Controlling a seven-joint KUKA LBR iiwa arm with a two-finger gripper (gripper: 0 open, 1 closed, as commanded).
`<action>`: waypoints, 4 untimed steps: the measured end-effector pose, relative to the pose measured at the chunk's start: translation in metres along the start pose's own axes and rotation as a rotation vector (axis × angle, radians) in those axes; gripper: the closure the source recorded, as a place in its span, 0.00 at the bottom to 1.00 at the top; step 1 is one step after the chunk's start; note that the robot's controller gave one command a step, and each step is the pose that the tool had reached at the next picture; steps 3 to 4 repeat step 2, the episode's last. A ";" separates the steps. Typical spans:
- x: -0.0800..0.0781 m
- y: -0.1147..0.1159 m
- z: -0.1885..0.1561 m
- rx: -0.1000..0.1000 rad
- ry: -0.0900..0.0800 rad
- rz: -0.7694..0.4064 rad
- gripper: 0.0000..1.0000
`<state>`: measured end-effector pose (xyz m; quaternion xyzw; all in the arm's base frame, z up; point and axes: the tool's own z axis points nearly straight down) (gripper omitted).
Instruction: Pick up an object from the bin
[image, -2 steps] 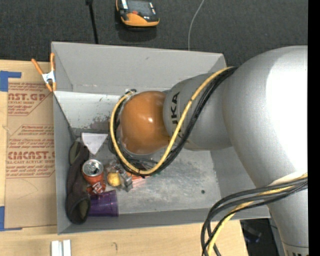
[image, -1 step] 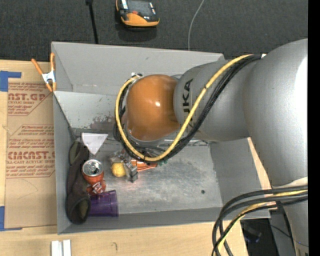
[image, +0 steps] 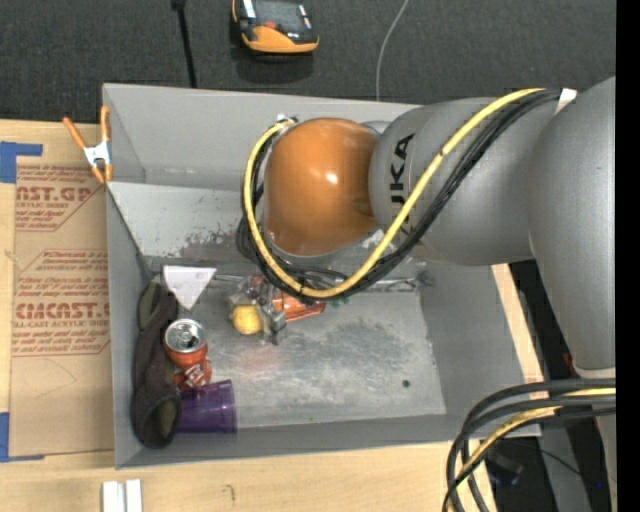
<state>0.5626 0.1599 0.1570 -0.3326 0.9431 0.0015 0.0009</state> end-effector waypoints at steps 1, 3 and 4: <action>0.000 0.000 0.000 0.000 0.000 0.000 1.00; 0.009 -0.009 -0.096 0.001 -0.001 0.000 1.00; 0.009 -0.009 -0.096 0.001 -0.001 0.000 1.00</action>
Offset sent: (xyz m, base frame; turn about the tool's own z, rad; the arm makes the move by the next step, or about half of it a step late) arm -0.0018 -0.0138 0.0966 0.0002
